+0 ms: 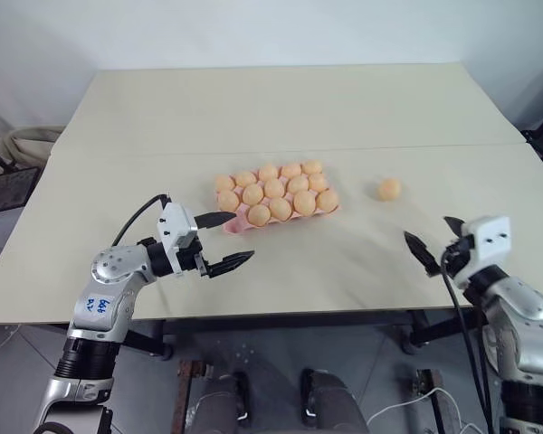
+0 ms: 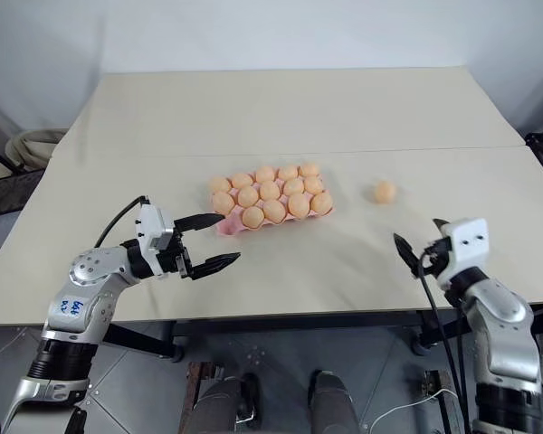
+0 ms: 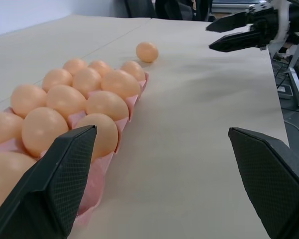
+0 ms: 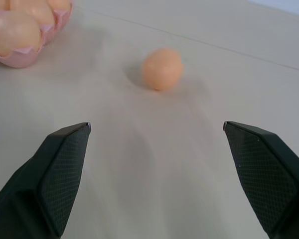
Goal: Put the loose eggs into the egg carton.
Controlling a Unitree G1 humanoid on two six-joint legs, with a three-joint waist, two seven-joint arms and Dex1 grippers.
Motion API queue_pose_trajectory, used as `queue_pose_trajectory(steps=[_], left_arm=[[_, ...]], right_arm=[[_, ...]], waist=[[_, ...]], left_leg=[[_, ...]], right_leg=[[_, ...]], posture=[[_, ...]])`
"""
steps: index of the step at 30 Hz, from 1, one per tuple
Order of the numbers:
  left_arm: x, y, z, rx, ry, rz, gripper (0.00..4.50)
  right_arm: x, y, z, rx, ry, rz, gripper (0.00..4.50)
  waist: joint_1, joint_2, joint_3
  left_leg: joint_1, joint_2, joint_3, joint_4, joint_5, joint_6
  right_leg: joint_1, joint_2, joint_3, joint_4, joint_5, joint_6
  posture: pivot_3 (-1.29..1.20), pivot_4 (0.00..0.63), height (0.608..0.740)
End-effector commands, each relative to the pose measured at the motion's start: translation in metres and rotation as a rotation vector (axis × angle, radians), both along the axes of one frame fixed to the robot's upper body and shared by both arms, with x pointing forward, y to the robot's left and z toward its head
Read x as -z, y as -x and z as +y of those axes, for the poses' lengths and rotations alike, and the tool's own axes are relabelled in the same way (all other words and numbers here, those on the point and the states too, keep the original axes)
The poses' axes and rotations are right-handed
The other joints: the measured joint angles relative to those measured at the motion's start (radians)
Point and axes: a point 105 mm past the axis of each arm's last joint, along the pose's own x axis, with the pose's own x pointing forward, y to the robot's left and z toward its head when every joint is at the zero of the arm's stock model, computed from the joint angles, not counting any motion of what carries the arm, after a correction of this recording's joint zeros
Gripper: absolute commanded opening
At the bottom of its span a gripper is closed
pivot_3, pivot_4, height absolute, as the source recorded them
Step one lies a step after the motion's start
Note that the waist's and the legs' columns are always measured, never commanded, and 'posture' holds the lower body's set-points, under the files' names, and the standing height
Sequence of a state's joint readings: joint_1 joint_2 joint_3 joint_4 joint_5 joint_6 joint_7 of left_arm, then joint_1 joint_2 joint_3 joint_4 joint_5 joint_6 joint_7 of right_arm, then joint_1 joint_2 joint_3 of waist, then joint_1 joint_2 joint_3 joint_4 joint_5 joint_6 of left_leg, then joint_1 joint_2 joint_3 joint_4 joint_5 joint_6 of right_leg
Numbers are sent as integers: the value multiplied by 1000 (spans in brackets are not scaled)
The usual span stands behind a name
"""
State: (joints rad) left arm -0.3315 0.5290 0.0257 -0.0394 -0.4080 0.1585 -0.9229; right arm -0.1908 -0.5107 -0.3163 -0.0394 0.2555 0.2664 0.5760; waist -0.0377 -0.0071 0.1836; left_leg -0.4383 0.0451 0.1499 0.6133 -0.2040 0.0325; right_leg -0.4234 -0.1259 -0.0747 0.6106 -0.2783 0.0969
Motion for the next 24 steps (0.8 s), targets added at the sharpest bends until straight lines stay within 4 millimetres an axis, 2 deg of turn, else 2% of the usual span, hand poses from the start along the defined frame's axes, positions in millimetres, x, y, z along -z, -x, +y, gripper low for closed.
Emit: queue_pose_trajectory(steps=[1,9,12,16,21,24], left_arm=[[-8,5,4,-16,-6,-54,4500],[-6,15,17,-95,1,-65,4500],[-6,20,20,-120,5,-68,4500],[-6,24,24,-146,7,-71,4500],[-7,26,26,-158,10,-73,4500],[-9,25,26,-159,9,-78,4500]], right_arm=[[-20,-24,14,-44,3,-15,4472],[-29,-98,25,27,6,106,4472],[-31,-116,21,108,31,114,4472],[-28,-127,15,187,38,123,4472],[-9,-129,24,162,-19,213,4472],[-6,-128,28,131,-31,220,3854]], waist=[[-4,0,0],[0,0,0],[0,0,0],[1,0,0],[-5,0,0],[-12,0,0]], left_leg=[[0,0,0,0,0,0],[-2,1,1,0,1,-1],[-3,1,1,0,1,0],[-3,1,1,0,1,0],[-3,1,2,0,0,0],[-2,1,2,0,1,0]], right_leg=[[0,0,0,0,0,0],[-2,1,0,0,0,-2],[-3,1,0,0,0,-2],[-4,1,0,0,0,-3],[-4,1,0,0,0,-3],[-3,1,0,2,0,-2]], posture=[[0,150,740],[0,150,740],[0,150,740],[0,150,740],[0,150,740],[0,150,740]])
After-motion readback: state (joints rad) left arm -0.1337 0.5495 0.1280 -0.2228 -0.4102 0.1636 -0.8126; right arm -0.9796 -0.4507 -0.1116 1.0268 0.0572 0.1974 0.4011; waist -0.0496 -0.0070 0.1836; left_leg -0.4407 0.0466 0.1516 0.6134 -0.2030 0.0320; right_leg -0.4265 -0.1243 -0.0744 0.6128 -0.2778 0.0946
